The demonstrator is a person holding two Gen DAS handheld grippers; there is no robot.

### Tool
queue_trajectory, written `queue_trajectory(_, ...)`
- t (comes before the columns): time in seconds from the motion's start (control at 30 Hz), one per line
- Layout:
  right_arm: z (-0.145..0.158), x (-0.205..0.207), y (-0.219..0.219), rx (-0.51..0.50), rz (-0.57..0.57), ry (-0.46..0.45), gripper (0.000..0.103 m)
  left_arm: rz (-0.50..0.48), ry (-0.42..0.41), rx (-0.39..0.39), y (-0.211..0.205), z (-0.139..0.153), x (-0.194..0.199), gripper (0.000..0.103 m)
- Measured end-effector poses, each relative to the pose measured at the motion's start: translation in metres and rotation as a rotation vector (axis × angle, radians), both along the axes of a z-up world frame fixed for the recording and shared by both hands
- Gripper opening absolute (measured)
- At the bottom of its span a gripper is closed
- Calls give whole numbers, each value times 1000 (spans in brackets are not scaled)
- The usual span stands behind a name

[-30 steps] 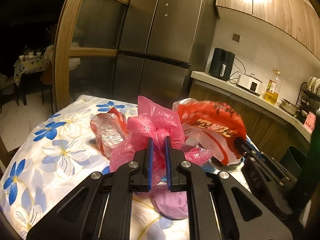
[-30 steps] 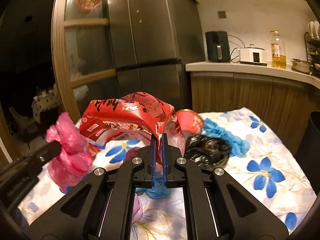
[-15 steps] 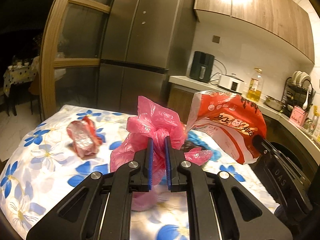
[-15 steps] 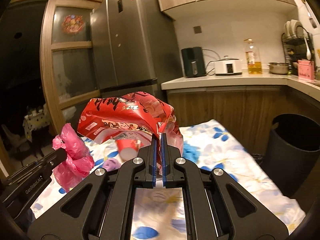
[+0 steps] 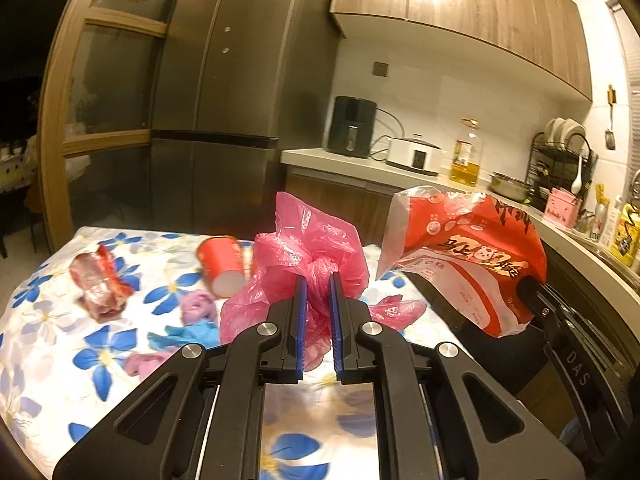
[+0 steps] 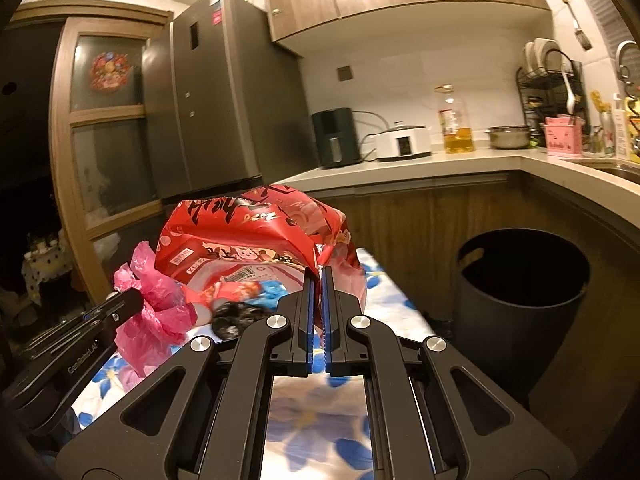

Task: Collect trash
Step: 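Carry the pink bag and red snack bag over the black bin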

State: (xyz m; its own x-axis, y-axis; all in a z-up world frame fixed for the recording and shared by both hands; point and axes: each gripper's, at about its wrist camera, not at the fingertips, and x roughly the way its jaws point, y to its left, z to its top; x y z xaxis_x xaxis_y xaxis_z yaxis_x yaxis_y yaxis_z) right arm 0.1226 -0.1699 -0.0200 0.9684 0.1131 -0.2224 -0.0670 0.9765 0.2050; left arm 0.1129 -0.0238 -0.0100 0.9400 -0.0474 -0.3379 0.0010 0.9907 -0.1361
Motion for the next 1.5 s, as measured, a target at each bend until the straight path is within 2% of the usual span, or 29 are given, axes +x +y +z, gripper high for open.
queue_trajectory(0.87,1,-10,-123,37,-263,-21,3,-230,-22,55,-138,10,41,10)
queue_trajectory(1.5,3,7,-205,88,-439,-23,3,-360,-36,67,-223,11,82,10)
